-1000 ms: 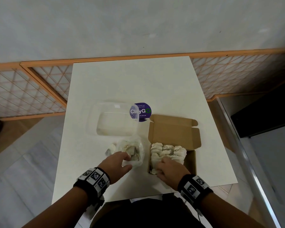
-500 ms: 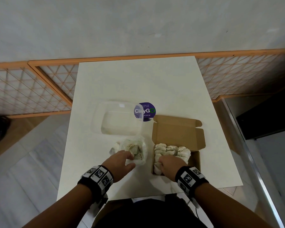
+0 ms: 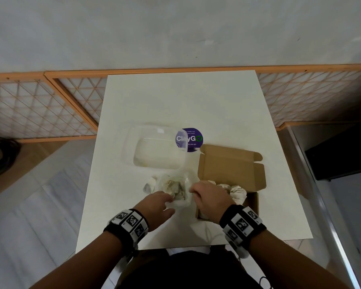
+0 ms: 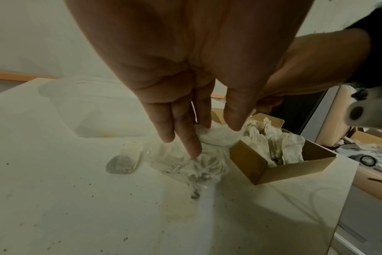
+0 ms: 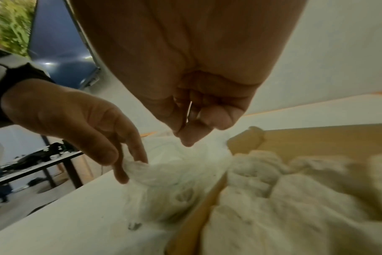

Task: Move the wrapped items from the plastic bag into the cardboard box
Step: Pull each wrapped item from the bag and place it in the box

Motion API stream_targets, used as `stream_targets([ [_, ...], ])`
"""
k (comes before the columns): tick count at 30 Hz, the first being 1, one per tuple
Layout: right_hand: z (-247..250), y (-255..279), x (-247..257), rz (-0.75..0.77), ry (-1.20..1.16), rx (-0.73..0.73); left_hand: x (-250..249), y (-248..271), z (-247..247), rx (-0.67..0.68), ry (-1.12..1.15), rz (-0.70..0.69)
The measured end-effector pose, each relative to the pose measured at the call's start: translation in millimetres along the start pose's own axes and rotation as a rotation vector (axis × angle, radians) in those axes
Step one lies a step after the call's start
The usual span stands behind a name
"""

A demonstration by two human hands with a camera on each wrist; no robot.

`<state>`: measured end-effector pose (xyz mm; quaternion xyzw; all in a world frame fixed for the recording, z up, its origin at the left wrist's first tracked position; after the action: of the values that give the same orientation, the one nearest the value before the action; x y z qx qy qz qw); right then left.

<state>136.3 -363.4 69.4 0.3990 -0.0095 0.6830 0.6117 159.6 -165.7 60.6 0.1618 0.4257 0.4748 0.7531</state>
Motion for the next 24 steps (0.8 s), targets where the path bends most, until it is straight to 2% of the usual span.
stream_targets([
  [3,-12.8,-29.2,22.0,0.031,0.048,0.111,-1.4,3.3,-2.3,0.006,0.024,-0.025],
  [9,-32.5,-73.7,32.5,0.004,0.263,0.301,-3.3,7.5,-11.7,0.057,0.018,-0.075],
  [14,-41.5,-85.9,34.3,-0.002,0.403,0.234,1.7,10.2,-13.6,0.068,0.03,-0.079],
  [17,-40.4,-86.4,33.0,-0.023,0.407,0.211,6.3,10.0,-12.8,0.062,0.042,-0.066],
  [21,-14.6,-68.6,35.7,0.002,0.178,0.098,13.0,11.3,-10.8,0.027,0.08,-0.035],
  [24,11.7,-47.8,38.7,0.074,0.014,0.017,15.0,13.2,-9.5,0.017,0.068,-0.022],
])
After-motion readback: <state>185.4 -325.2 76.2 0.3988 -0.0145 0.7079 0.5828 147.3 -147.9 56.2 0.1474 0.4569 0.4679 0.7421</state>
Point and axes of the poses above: each hand's wrist, its own y-axis away from the middle knuckle, its own z-axis out of the back of the hand, x = y × z, the point moved 4 cm from there along -y, towards the middle knuckle, and after that the axes turned 8 degrees about x, right-handed, at the moved point
